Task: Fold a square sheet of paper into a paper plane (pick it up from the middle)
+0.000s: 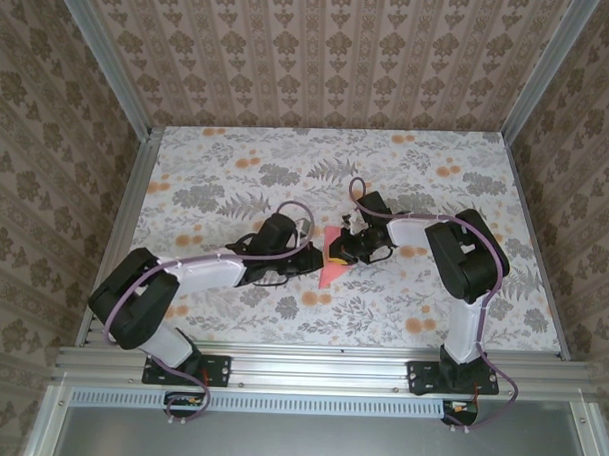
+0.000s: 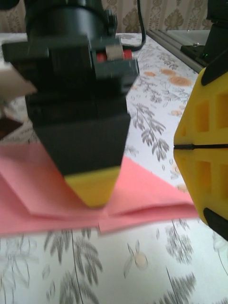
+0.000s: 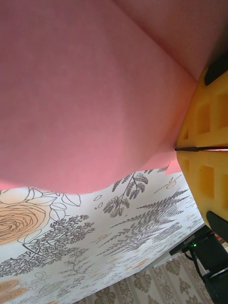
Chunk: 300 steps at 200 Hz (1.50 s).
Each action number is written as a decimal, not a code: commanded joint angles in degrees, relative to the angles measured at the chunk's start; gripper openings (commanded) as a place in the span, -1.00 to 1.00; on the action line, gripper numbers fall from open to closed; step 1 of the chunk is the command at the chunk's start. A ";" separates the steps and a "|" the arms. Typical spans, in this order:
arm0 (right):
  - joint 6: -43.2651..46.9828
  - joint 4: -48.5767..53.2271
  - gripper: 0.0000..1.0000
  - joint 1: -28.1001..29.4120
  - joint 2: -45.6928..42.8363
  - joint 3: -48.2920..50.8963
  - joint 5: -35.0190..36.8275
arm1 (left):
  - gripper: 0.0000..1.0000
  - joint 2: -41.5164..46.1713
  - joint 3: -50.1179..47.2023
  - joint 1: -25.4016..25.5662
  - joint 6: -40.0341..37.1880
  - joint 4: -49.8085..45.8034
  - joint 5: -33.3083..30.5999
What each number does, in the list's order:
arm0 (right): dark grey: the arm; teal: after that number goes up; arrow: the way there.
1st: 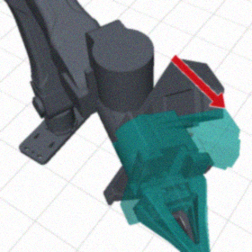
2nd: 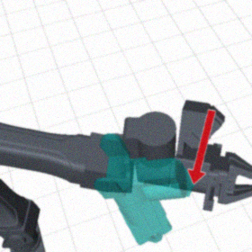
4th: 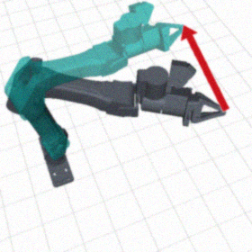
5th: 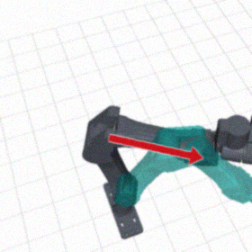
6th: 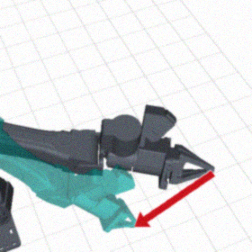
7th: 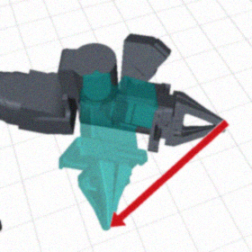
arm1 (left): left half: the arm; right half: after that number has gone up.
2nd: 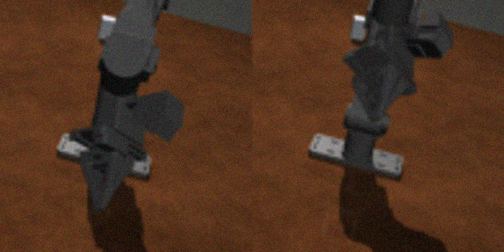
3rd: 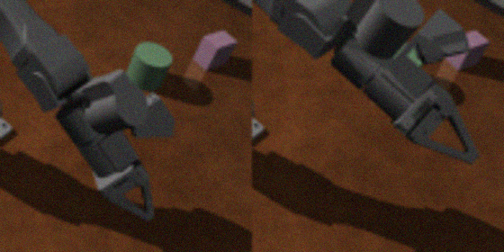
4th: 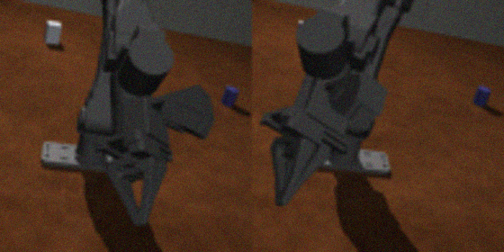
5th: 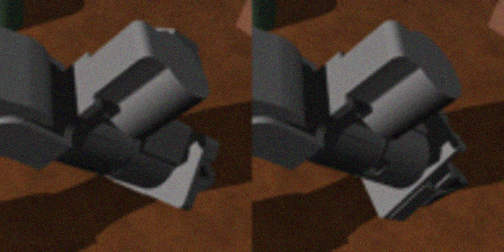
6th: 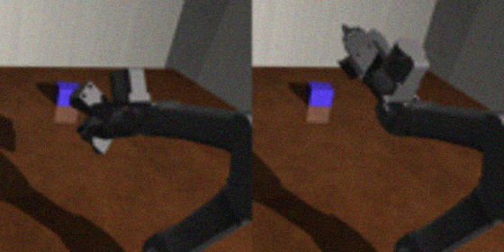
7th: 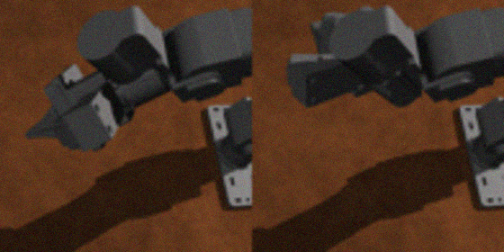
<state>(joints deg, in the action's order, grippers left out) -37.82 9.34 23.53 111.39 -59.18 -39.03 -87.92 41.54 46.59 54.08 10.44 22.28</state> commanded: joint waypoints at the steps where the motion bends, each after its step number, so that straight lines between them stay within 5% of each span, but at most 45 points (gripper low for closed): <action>1: -1.02 2.78 -0.78 -0.02 3.21 0.89 7.03 | -0.88 -3.32 3.26 2.07 -2.05 -2.86 0.96; 174: -0.24 3.17 -0.78 -0.02 3.17 1.70 6.86 | -0.95 -14.02 -3.22 1.36 -2.03 4.76 -2.56; 235: 0.02 4.06 -0.78 0.00 3.64 1.22 7.34 | -0.93 -12.84 -5.97 1.14 -0.61 9.15 -0.75; 300: -0.07 3.34 -0.79 -0.02 3.63 1.52 7.21 | -0.87 -7.37 2.20 0.81 -4.37 2.43 0.14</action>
<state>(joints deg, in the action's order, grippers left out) -37.85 9.28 23.53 111.42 -59.16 -38.92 -97.19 40.03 47.90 52.31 16.91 22.46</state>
